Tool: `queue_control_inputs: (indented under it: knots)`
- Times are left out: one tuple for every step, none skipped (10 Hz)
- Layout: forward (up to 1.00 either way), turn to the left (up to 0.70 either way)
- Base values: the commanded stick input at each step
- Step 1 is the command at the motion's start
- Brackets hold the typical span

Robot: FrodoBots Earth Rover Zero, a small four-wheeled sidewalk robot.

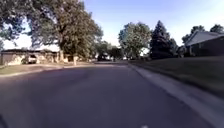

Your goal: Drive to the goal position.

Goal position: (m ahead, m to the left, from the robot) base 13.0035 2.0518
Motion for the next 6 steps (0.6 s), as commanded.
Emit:
queue_control_inputs:
  knots:
    - [1.00,0.02]
    - [1.00,0.02]
    - [1.00,0.02]
    - [1.00,0.02]
    - [1.00,0.02]
    - [1.00,0.02]
